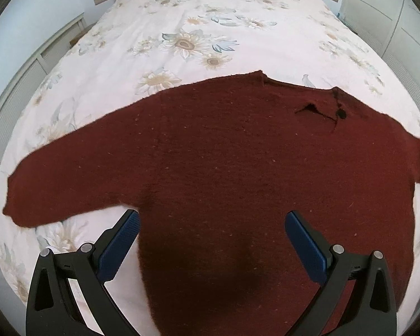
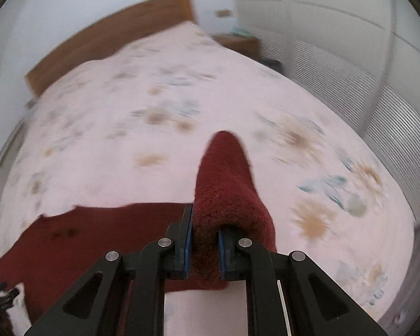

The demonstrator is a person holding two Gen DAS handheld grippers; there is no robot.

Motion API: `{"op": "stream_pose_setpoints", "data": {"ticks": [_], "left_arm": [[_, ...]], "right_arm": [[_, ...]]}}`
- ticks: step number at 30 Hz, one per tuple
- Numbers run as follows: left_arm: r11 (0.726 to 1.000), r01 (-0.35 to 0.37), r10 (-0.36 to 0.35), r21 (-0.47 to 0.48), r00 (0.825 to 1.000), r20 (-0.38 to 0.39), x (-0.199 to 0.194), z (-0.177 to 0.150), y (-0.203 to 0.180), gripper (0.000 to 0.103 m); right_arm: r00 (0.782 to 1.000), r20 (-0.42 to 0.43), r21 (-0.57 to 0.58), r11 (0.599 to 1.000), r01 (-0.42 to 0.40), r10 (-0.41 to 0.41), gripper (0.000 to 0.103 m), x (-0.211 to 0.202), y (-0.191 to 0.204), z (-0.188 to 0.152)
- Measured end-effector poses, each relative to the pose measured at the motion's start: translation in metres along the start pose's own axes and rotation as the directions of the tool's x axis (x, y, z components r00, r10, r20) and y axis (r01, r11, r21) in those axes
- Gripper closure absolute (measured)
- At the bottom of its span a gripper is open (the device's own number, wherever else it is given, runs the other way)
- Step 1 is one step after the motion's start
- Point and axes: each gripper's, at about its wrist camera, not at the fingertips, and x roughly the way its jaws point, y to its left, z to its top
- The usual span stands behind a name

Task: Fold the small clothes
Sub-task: 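Grasp the cuff of the sweater sleeve with the right gripper, then carry the sleeve across the sweater body with the right gripper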

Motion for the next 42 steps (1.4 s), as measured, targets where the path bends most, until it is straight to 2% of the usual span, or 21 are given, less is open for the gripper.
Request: {"op": "stream_pose_setpoints", "data": {"ticks": [6, 11, 14, 18, 23, 25, 29, 31, 33, 36, 42], "left_arm": [[1.0, 0.001, -0.001, 0.013, 1.0, 0.012, -0.006, -0.003, 0.005, 0.001], [1.0, 0.008, -0.008, 0.017, 1.0, 0.022, -0.007, -0.002, 0.011, 0.001], [1.0, 0.012, -0.012, 0.012, 1.0, 0.027, -0.005, -0.001, 0.016, 0.001], [1.0, 0.005, -0.005, -0.005, 1.0, 0.028, -0.001, 0.001, 0.024, 0.001], [0.999, 0.02, -0.019, -0.035, 1.0, 0.003, 0.009, 0.001, 0.032, 0.001], [0.999, 0.008, -0.008, -0.032, 1.0, -0.002, 0.012, 0.0, 0.033, 0.001], [1.0, 0.0, 0.0, -0.028, 1.0, -0.016, 0.018, -0.001, 0.036, 0.001], [1.0, 0.001, -0.002, -0.031, 1.0, -0.022, 0.019, -0.003, 0.037, 0.001], [0.999, 0.007, -0.008, -0.038, 1.0, -0.024, 0.018, -0.004, 0.039, 0.001], [0.999, 0.014, -0.014, -0.032, 1.0, -0.021, 0.016, -0.004, 0.039, 0.001], [0.999, 0.026, -0.026, -0.024, 0.999, -0.026, 0.01, -0.004, 0.036, 0.001]], "right_arm": [[0.992, -0.002, -0.12, 0.985, -0.122, 0.123, 0.089, -0.013, 0.102, 0.012], [0.978, -0.041, -0.191, 0.959, -0.208, 0.204, 0.089, -0.001, 0.182, 0.014], [0.967, -0.092, -0.237, 0.938, -0.255, 0.239, 0.089, 0.015, 0.231, 0.003], [0.954, -0.176, -0.264, 0.922, -0.282, 0.241, 0.089, 0.046, 0.272, -0.027], [0.929, -0.314, -0.266, 0.921, -0.285, 0.196, 0.089, 0.098, 0.287, -0.082], [0.908, -0.37, -0.244, 0.922, -0.301, 0.199, 0.089, 0.117, 0.288, -0.103], [0.887, -0.418, -0.253, 0.912, -0.321, 0.196, 0.083, 0.131, 0.293, -0.129], [0.889, -0.426, -0.28, 0.91, -0.306, 0.168, 0.069, 0.134, 0.297, -0.137], [0.896, -0.421, -0.309, 0.906, -0.288, 0.141, 0.049, 0.132, 0.296, -0.139], [0.898, -0.419, -0.318, 0.903, -0.287, 0.138, 0.025, 0.125, 0.289, -0.136], [0.916, -0.387, -0.336, 0.91, -0.243, 0.102, 0.021, 0.102, 0.247, -0.132]]}}
